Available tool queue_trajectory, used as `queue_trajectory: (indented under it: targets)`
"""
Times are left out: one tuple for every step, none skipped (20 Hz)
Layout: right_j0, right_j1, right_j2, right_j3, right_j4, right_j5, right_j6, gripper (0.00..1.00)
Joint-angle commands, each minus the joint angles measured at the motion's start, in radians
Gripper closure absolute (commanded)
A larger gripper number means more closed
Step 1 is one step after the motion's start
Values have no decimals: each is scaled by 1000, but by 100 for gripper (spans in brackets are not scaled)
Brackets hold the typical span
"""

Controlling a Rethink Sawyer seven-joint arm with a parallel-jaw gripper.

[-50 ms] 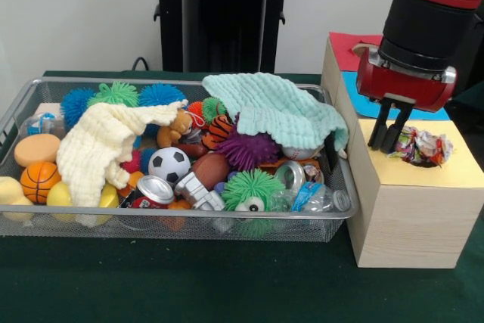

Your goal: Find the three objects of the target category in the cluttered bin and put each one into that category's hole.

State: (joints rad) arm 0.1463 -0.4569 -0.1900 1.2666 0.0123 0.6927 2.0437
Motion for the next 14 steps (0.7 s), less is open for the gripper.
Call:
queue_trajectory:
  targets:
    - [-48, 75, 115, 48, -85, -13, -83, 100]
    - [-47, 68, 116, 53, -82, -8, -82, 100]
    - [-46, 61, 116, 59, -80, -3, -80, 100]
    - [-48, 39, 122, 72, -72, 14, -86, 100]
    - [-50, 17, 128, 86, -64, 32, -92, 100]
    - [-49, -8, 131, 101, -55, 54, -92, 100]
    - [-44, -25, 131, 112, -49, 69, -85, 100]
    - [-39, -30, 126, 118, -49, 69, -72, 100]
    - [-39, -44, 126, 122, -46, 86, -73, 100]
    - [-39, -59, 126, 126, -43, 102, -75, 100]
    - [-40, -80, 130, 130, -33, 139, -80, 100]
    - [-33, -97, 124, 127, -31, 171, -75, 100]
    - [-25, -102, 116, 123, -32, 186, -63, 100]
    - [-19, -102, 109, 119, -36, 186, -53, 100]
